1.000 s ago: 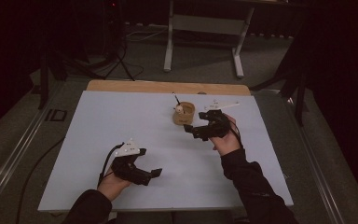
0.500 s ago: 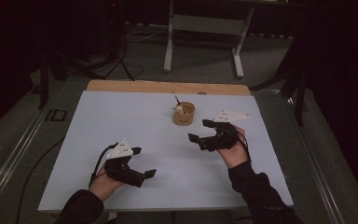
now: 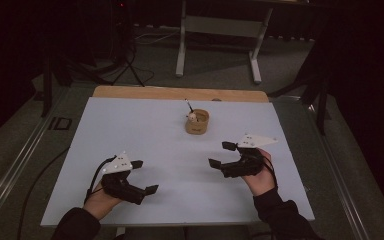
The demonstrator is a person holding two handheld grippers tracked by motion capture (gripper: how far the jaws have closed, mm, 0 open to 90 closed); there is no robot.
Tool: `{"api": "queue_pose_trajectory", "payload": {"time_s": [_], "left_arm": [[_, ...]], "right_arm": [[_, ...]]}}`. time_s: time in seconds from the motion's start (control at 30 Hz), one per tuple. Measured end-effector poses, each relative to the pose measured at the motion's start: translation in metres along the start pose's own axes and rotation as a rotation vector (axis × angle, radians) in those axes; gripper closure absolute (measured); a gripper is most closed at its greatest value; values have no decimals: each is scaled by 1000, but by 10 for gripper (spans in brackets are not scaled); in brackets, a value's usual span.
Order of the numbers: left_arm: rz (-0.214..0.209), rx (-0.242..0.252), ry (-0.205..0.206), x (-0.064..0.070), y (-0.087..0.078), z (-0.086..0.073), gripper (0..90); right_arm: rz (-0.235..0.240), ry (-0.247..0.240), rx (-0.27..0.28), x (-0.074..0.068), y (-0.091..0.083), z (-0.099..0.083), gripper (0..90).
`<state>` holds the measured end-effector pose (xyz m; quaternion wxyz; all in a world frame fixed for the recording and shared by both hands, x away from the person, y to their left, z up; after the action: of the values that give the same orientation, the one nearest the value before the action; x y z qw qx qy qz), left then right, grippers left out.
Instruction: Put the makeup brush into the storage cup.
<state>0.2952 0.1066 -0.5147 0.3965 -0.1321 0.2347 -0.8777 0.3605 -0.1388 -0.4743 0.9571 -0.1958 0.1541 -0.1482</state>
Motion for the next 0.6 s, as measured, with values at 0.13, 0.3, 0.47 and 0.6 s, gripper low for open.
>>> {"api": "queue_pose_trajectory", "payload": {"time_s": [0.13, 0.3, 0.47, 0.6], "left_arm": [[3, 29, -6, -5, -7, -3, 14], [-2, 53, -20, -10, -15, -11, 14], [6, 54, -26, -16, -19, -16, 14], [18, 63, -20, -21, -22, -21, 14]], "right_arm": [[-5, -26, -8, -2, -7, -11, 148], [6, -8, -21, -4, -18, -27, 136], [-1, -6, -26, -3, -25, -38, 133], [-16, -12, -8, 1, -35, -47, 131]]}}
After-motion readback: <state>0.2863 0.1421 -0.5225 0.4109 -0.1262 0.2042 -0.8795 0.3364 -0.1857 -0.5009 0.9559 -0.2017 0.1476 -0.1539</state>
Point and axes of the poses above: each handheld gripper's, and its own axes: y roughly forward along the jaws, z roughly out of its top, x roughly to its right, the point moved 9 cm from there along y, roughly forward along the jaws, and after that the axes turned 14 degrees about z, right-handed, at the moved point
